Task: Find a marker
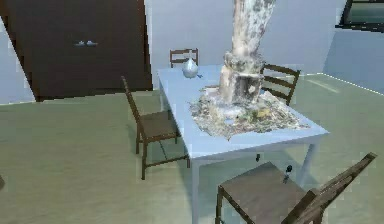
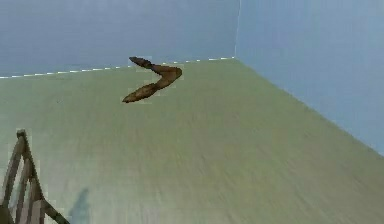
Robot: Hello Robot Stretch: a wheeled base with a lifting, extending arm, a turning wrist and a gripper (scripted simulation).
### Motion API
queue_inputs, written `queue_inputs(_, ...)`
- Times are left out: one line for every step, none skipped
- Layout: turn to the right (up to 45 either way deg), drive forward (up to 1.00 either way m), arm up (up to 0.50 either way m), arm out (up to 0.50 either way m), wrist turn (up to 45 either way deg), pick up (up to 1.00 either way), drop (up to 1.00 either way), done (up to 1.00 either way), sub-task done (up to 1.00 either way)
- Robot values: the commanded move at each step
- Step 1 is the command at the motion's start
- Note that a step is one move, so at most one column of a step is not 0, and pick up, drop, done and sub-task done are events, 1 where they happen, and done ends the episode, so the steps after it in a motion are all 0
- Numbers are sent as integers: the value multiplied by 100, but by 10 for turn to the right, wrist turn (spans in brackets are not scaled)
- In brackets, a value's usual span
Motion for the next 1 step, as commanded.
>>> queue_inputs(60, 0, 0, 0, 0, 0, 0, 0, 0)
